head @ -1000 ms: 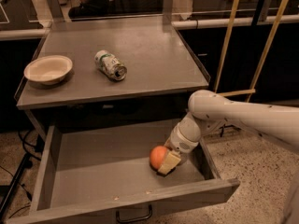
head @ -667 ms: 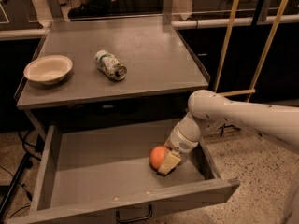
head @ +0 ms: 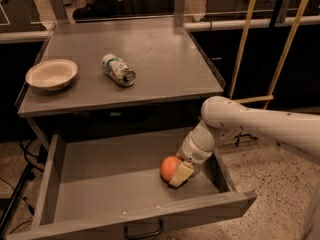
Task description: Place orange into top drawer
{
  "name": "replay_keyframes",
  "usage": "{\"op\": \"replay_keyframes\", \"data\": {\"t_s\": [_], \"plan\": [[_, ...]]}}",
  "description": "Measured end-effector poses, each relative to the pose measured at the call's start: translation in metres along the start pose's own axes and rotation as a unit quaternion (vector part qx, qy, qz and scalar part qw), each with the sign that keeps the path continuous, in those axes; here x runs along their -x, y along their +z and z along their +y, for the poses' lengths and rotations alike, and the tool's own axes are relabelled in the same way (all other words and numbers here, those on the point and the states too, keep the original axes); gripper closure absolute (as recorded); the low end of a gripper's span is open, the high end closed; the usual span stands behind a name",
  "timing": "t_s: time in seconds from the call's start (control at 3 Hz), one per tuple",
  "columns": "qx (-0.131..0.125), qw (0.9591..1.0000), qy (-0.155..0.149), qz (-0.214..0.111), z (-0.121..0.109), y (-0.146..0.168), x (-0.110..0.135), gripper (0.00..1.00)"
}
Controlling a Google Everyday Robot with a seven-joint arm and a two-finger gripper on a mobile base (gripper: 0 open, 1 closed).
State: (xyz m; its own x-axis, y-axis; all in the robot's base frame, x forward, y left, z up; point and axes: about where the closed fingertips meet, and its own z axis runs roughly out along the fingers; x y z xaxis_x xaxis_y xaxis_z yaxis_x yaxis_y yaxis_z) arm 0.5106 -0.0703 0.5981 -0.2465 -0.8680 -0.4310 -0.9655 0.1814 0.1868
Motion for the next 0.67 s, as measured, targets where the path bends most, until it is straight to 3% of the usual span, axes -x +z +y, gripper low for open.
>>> {"op": "replay_keyframes", "data": {"t_s": [0.33,0.67], "plan": [[0.000,1.0000,0.000,0.000,0.0000,0.0000,0.0000,0.15],[0.000,1.0000,0.000,0.000,0.0000,0.0000,0.0000,0.00]]}}
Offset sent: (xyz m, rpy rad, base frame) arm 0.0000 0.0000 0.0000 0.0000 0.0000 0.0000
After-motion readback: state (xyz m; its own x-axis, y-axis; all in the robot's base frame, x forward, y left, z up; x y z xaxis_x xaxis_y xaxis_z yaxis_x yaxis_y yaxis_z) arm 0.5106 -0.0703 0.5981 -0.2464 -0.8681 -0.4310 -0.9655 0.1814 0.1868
